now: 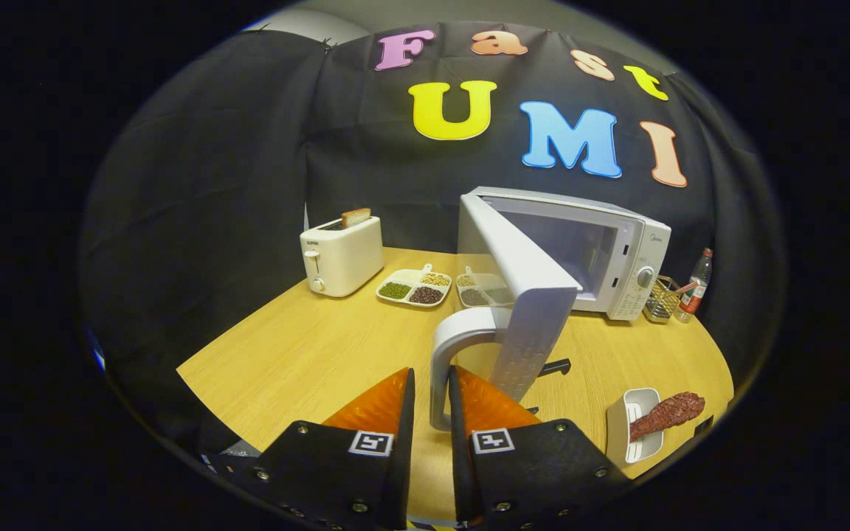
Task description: Open the microwave, put the food inside, and close the microwave door.
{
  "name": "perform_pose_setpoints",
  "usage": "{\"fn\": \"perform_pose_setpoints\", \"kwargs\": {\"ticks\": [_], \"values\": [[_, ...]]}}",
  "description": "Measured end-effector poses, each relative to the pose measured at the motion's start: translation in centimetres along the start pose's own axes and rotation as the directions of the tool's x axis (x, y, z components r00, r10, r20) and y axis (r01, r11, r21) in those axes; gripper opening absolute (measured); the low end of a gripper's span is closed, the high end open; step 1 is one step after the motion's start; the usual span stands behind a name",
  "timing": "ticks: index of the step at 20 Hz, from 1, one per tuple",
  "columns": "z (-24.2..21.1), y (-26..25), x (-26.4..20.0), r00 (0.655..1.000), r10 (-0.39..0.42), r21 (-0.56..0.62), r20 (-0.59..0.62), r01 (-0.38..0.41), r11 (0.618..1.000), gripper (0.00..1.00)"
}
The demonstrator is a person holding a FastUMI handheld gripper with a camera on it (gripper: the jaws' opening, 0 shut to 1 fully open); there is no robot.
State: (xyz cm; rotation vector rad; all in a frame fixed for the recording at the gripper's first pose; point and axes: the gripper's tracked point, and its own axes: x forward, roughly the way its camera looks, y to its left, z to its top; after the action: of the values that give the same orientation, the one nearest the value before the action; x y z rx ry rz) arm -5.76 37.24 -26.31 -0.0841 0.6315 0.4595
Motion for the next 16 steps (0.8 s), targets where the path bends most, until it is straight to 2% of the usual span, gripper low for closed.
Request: {"fn": "perform_pose_setpoints", "kwargs": {"ticks": [2,4,8,10,12,13,14,16], "values": [[0.2,1.4,-0.4,0.999,0.050,-0.006,0.002,-0.050,0.999,0.25],[0.7,3.1,-0.8,0.991,0.135,-0.018,0.006,-0.134,0.991,0.25],[2.7,5.0,-2.3,0.958,0.283,-0.042,0.044,-0.281,0.959,0.28],[4.2,5.5,-3.8,0.935,0.346,-0.036,0.077,-0.344,0.938,0.40],[6.2,5.8,-5.7,0.906,0.404,-0.017,0.126,-0.405,0.914,0.64],[6.9,5.4,-6.9,0.899,0.412,-0.012,0.148,-0.415,0.910,0.92],[8.3,4.7,-7.6,0.895,0.411,-0.014,0.175,-0.415,0.910,1.00],[9.9,3.2,-9.0,0.892,0.395,-0.034,0.220,-0.398,0.917,1.00]]}}
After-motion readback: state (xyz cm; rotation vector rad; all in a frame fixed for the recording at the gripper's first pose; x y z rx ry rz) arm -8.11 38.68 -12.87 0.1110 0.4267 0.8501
